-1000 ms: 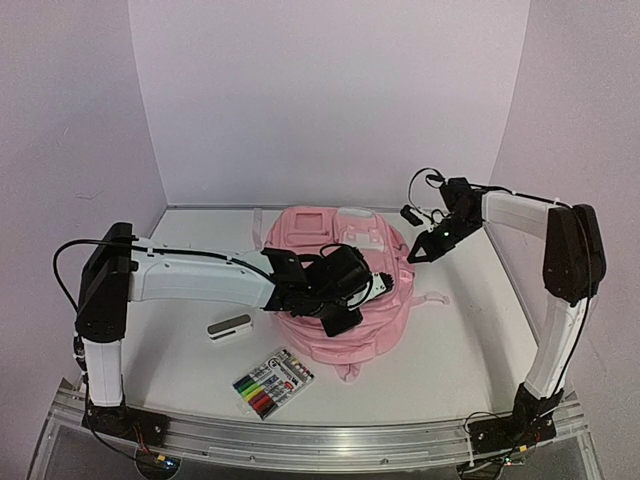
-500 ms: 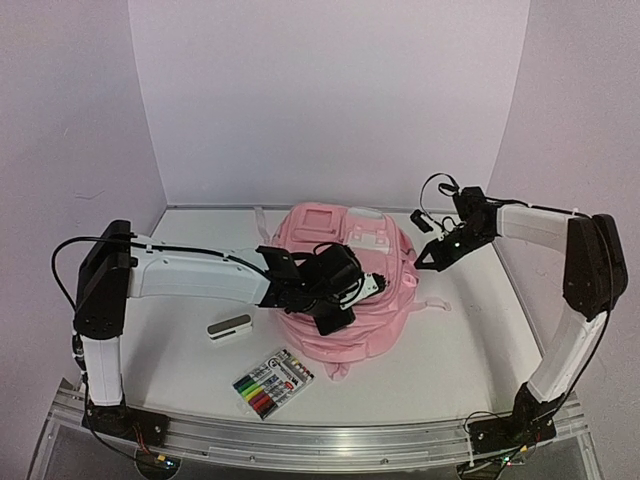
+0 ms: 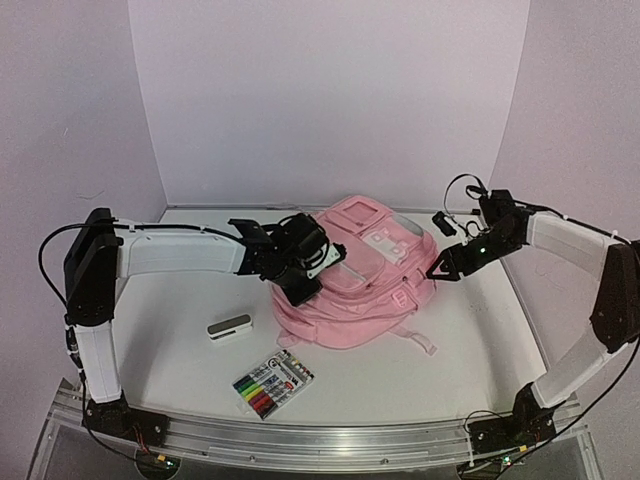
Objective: Pack the student bag
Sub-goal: Zip the student bag at the center of the board, then adjust the student bag at the center of the board.
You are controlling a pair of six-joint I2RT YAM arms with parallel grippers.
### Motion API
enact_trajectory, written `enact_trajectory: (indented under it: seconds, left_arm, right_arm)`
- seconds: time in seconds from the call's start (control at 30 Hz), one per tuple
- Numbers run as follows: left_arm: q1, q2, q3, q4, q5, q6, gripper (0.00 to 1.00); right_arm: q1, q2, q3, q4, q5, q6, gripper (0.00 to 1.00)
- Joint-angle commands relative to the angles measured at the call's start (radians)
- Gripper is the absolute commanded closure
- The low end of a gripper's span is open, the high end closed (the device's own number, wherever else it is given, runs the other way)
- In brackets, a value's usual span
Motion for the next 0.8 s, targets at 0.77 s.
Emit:
enact_trajectory:
  seconds: [0.77]
  left_arm:
    - [0.136, 0.008, -0.056, 0.145, 0.294, -0.932, 0.47]
  right_arm:
    - [-0.056, 0.535, 0.519, -0.076, -0.07, 0.143, 0.32]
